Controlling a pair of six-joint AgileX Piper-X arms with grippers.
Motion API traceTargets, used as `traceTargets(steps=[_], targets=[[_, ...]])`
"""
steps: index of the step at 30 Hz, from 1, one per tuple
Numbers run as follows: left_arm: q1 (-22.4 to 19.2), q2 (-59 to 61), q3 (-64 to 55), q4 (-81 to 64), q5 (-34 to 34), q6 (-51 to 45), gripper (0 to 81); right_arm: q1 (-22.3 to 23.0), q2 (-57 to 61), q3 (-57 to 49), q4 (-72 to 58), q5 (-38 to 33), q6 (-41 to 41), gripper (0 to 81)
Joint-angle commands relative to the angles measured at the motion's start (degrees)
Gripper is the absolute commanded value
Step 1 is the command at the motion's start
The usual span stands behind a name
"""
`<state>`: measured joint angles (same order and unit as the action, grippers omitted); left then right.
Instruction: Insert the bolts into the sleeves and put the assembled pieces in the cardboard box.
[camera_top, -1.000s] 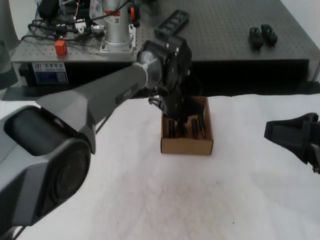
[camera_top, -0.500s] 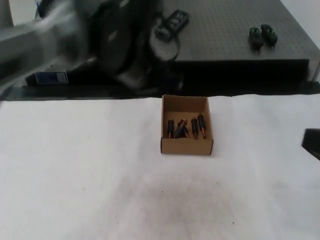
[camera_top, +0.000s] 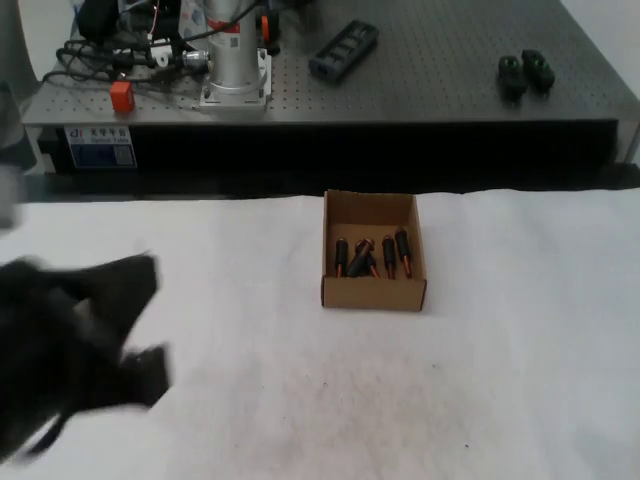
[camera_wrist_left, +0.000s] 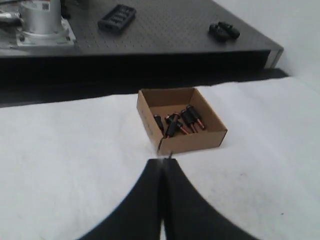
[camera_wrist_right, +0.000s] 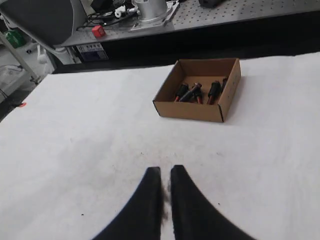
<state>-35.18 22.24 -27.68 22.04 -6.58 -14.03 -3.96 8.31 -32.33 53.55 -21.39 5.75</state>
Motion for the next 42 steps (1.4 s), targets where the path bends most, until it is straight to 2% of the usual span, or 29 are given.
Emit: traceTargets(steps=[1, 6, 11, 15, 20, 24, 28, 31, 42], targets=[[-0.16, -4.14, 3.64, 1.32, -0.83, 0.66, 0.3, 0.13, -0.39, 0.29, 0.68, 0.09, -0.47, 6.1], [-0.16, -13.33, 8.75, 6.3, -1.03, -3.78, 0.3, 0.13, -1.05, 4.86, -0.77, -0.05, -0.25, 6.1], [-0.16, -15.49, 11.23, 9.47, -2.69, -3.98, 0.3, 0.13, -2.88, 6.88, -1.85, -1.89, 2.81, 6.1], [-0.16, -15.46, 11.27, 10.84, -2.66, -4.41, 0.3, 2.43, -4.4, 7.72, -4.0, -1.21, 2.8, 4.0], [-0.16, -15.46, 12.39, 11.81, -2.66, -3.92, 0.3, 4.65, -4.57, 13.32, -15.28, 1.18, 1.98, 1.3], [-0.16, -15.46, 15.39, 11.65, -3.72, -4.19, 0.3, 4.75, -4.44, 20.67, -28.03, 4.93, 2.02, 1.3], [-0.16, -15.36, 18.95, 11.67, -3.71, -7.36, 0.3, 4.75, -4.32, 28.1, -36.53, 5.44, 2.22, 1.7], [-0.16, -15.36, 21.06, 11.12, -3.97, -8.84, 0.3, 4.75, -4.32, 32.09, -38.28, 5.44, 2.37, 1.7], [-0.16, -15.36, 23.2, 11.55, -3.98, -9.98, 0.3, 4.75, -4.32, 32.33, -35.63, 5.44, 2.37, 1.7]])
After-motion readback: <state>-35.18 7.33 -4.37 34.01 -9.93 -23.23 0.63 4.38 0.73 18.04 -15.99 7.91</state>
